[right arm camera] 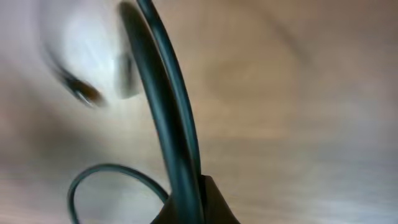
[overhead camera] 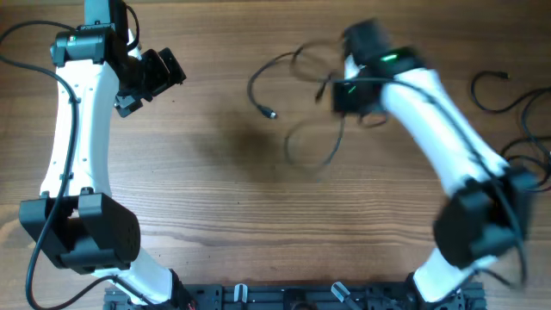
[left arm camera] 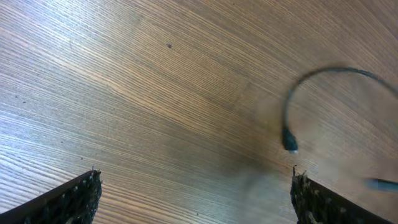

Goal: Untangle cables
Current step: 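Carry the cable to the far right edge with the right gripper and release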

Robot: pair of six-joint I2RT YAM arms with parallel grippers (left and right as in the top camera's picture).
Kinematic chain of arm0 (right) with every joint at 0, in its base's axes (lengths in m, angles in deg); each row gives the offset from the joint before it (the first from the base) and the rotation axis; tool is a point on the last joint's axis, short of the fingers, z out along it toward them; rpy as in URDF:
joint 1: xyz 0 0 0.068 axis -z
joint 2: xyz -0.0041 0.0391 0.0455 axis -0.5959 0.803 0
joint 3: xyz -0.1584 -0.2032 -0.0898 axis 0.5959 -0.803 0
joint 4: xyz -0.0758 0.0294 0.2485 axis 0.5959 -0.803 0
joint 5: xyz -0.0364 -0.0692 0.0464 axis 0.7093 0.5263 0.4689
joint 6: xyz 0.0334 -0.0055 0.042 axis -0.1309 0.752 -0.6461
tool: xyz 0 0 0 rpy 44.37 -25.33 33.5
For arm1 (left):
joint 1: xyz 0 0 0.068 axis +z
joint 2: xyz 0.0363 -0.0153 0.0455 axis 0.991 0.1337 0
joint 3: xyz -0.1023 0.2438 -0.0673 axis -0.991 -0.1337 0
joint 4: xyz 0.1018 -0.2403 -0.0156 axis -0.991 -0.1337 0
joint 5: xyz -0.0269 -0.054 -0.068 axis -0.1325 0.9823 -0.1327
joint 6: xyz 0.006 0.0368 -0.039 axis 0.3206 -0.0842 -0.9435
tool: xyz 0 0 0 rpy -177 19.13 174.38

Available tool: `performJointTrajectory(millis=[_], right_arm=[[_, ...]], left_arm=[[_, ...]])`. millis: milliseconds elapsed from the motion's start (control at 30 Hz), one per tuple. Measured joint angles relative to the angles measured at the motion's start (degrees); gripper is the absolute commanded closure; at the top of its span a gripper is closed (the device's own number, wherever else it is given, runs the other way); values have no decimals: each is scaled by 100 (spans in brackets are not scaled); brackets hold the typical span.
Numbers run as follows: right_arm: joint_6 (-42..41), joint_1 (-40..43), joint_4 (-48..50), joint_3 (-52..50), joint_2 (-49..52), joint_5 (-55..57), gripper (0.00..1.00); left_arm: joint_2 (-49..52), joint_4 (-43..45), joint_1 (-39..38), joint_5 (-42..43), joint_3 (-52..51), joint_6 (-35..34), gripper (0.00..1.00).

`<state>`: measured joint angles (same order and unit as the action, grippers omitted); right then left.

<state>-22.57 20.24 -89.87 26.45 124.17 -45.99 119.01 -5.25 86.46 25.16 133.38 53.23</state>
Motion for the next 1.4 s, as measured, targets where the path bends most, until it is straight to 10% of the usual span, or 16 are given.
performJointTrajectory(millis=[300,567,600,633,667,700,1133,1400], right_arm=[[-234,4030,586,557,-1515,31,96],[-306,5088,546,516,-664,136,96],[-308,5088,472,505,-457,133,89],[-308,5088,420,503,-372,133,60],[-332,5088,404,498,-343,131,6],[-358,5088,402,498,-326,133,0],[-20,5010,195,492,-1086,-1436,0],[905,3467,-782,492,-2347,-1967,0]], left_arm=[[0,2,0,0,0,0,0],[0,0,0,-2,0,0,0],[0,0,0,0,0,0,0],[0,0,0,0,0,0,0],[0,0,0,0,0,0,0],[0,0,0,0,0,0,0],[0,2,0,0,0,0,0],[-7,-46,0,127,0,-85,0]])
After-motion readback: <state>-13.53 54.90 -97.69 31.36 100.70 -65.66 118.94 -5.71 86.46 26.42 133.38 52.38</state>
